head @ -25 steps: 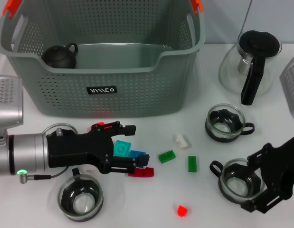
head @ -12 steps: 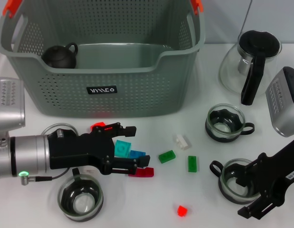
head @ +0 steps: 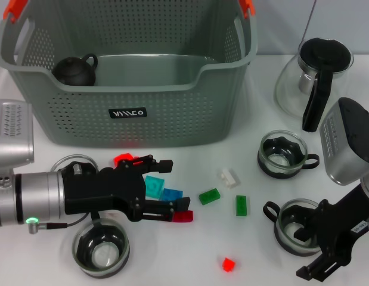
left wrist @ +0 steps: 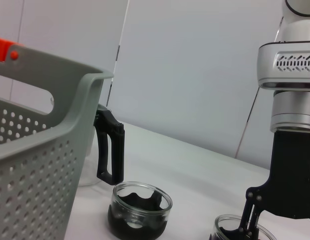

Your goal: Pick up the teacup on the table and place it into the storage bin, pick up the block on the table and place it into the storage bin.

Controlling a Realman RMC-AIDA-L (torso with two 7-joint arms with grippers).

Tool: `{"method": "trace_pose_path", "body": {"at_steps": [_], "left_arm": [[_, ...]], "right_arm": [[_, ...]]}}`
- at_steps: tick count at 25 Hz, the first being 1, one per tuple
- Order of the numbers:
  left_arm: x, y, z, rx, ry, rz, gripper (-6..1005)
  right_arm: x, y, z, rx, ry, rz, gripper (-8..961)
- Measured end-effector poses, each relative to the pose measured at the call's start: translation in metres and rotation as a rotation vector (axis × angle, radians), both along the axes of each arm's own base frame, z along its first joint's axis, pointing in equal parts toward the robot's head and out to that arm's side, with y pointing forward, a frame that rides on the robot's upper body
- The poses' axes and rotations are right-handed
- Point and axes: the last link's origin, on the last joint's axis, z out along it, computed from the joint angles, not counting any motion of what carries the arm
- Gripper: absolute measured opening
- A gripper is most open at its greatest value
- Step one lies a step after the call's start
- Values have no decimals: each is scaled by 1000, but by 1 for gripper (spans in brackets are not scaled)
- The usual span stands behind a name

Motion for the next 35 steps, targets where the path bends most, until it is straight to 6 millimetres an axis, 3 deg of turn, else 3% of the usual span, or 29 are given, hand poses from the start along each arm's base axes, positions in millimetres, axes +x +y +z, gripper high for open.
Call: {"method": "trace_pose_path", "body": {"at_steps": [8, 19, 27, 35], "left_arm": [[-1, -1, -1, -1, 0, 2, 930], [-4, 1, -1, 15, 15, 6, 929], [-6, -1, 0, 16, 16, 14, 929], [-7, -4, 2, 19, -3, 16, 929]], "right_arm": [[0, 2, -4, 10, -12, 21, 707], [0, 6, -11, 30, -74, 46, 296], [-3, 7, -13, 38, -93, 59, 150], [-13, 7, -5, 55, -84, 83, 81]]}}
